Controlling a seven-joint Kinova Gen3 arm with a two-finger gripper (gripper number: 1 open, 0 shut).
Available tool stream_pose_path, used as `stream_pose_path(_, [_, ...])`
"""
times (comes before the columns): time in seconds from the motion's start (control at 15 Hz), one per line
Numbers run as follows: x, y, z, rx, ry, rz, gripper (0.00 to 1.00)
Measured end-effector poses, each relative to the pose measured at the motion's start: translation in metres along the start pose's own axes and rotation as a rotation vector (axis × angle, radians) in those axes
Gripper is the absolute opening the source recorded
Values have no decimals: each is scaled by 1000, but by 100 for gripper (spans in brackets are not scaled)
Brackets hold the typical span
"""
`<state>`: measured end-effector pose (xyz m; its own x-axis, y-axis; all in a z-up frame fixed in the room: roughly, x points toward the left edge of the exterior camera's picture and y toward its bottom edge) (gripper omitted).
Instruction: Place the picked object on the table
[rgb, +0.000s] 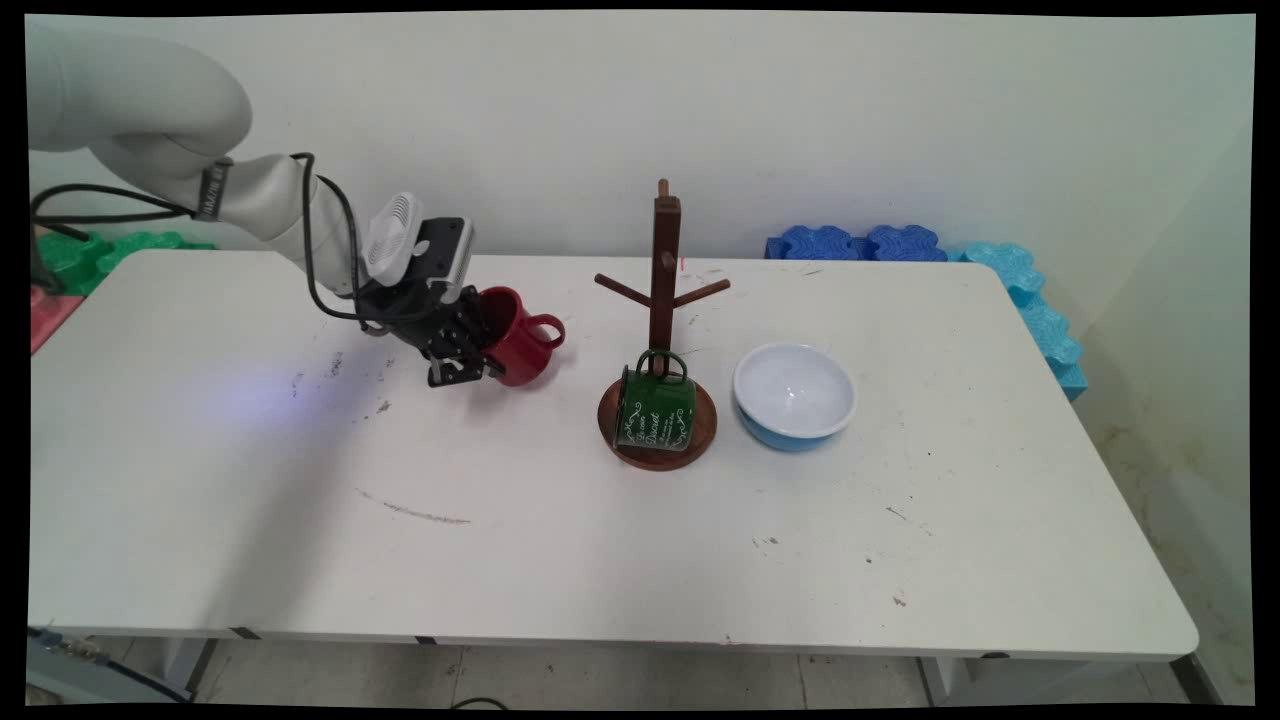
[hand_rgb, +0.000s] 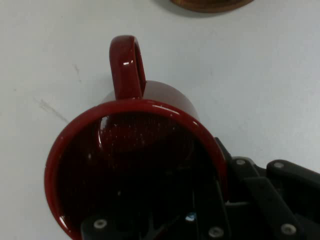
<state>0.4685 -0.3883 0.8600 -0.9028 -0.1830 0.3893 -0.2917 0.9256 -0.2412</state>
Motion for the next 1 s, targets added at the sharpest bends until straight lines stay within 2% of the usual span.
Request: stream_pose_path(1.0, [6, -11, 20, -3, -44, -5, 0])
